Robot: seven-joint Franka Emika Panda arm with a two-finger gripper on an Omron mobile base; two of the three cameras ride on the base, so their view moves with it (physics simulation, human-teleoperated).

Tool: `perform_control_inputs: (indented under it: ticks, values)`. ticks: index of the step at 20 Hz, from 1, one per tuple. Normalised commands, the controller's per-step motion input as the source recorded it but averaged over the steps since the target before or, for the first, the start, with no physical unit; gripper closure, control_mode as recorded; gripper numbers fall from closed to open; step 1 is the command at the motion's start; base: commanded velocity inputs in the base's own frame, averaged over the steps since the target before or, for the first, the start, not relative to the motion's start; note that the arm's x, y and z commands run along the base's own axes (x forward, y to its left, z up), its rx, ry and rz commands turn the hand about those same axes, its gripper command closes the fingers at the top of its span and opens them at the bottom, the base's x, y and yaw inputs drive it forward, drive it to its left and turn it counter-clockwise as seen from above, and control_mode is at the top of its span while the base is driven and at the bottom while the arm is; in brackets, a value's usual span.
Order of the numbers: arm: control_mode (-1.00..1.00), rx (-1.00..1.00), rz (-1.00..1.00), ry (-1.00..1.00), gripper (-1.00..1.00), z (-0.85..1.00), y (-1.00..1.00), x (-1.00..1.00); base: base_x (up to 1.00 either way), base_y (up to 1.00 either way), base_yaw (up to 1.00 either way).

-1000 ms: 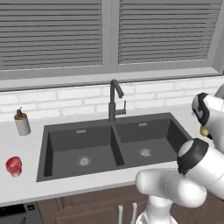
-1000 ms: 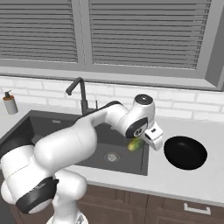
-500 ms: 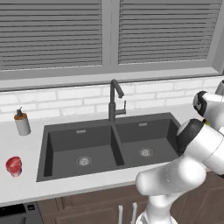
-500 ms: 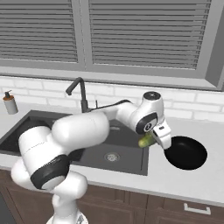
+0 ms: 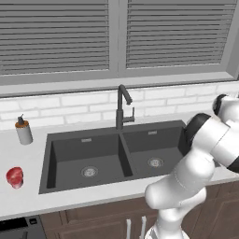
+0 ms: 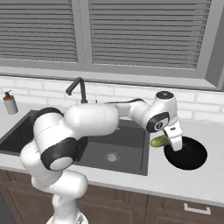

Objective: Pick the cucumber from the sink and place it in the bowl. Then pick the bowl and place it in the microwave. Then close the microwave door and press the start button.

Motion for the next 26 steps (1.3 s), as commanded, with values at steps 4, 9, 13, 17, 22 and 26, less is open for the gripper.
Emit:
perform_control_inputs:
  ticks: [4,9,13,17,22,26]
  values:
    - [-1.0,0.0,-0.19,0.0,1.0,0.0,-0.47,0.03,0.0,0.0,0.0]
    - [-1.0,0.0,-0.14,0.0,1.0,-0.11,-0.26,0.14,0.0,0.0,0.0]
    - [-1.0,0.08,-0.07,0.0,1.0,-0.14,-0.11,0.22,0.0,0.0,0.0]
    - [-1.0,0.11,-0.01,0.0,1.0,-0.22,-0.07,0.28,0.0,0.0,0.0]
    - [-1.0,0.06,0.0,0.02,1.0,-0.22,-0.11,0.24,0.0,0.0,0.0]
    - [-1.0,0.02,-0.01,0.08,1.0,-0.24,-0.27,0.2,0.0,0.0,0.0]
